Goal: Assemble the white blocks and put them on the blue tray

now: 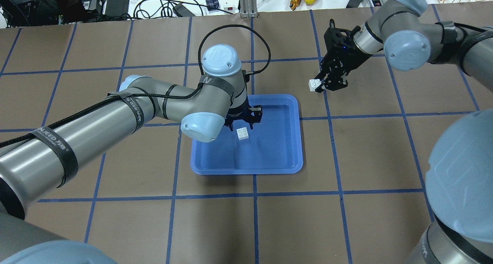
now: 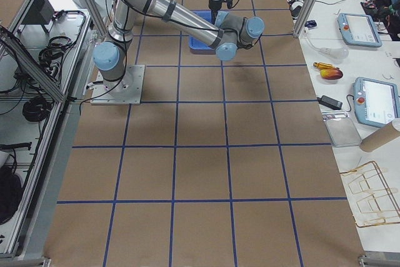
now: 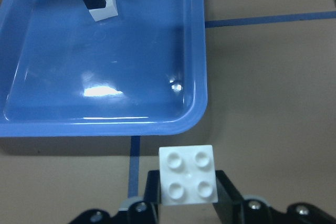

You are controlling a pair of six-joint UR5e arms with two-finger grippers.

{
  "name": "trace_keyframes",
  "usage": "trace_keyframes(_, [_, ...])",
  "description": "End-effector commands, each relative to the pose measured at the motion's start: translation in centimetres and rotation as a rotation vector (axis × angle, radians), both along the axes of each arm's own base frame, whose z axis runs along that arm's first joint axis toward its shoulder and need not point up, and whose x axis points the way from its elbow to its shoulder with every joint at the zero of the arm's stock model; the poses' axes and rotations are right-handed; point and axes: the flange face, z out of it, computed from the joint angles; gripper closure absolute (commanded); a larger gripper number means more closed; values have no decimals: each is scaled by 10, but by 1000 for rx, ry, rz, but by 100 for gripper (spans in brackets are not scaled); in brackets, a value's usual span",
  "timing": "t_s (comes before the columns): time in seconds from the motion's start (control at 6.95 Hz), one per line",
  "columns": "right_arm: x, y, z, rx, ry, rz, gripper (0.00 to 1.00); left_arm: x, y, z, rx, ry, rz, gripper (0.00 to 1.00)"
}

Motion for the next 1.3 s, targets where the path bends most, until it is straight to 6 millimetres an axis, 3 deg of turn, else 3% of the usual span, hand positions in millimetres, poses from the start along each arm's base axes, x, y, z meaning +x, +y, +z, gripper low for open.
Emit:
trace_keyframes(0.0, [26, 22, 17, -2, 6, 6, 100, 32, -21, 33, -63, 17, -24, 10])
trace_keyframes(0.14, [52, 39, 18, -21, 10, 35, 100, 85, -44, 48, -79, 24, -5, 10])
trace_keyframes(0.29, [65, 55, 16, -54, 31, -57, 100, 112, -50, 51, -77, 37, 28, 12])
trace_keyframes(0.43, [85, 72, 5, -123, 41, -81, 100, 112, -42, 45, -60, 47, -2, 54])
trace_keyframes(0.72, [116, 95, -8, -128, 29, -63, 100, 122, -38, 26, -19, 99, 36, 91])
trace_keyframes(0.86, [136, 103, -13, -114, 34, -34, 100, 119, -37, 25, -18, 113, 41, 100])
trace_keyframes(1.15, [143, 110, -25, -110, 26, -16, 100, 113, -34, 3, 37, 152, 115, 100])
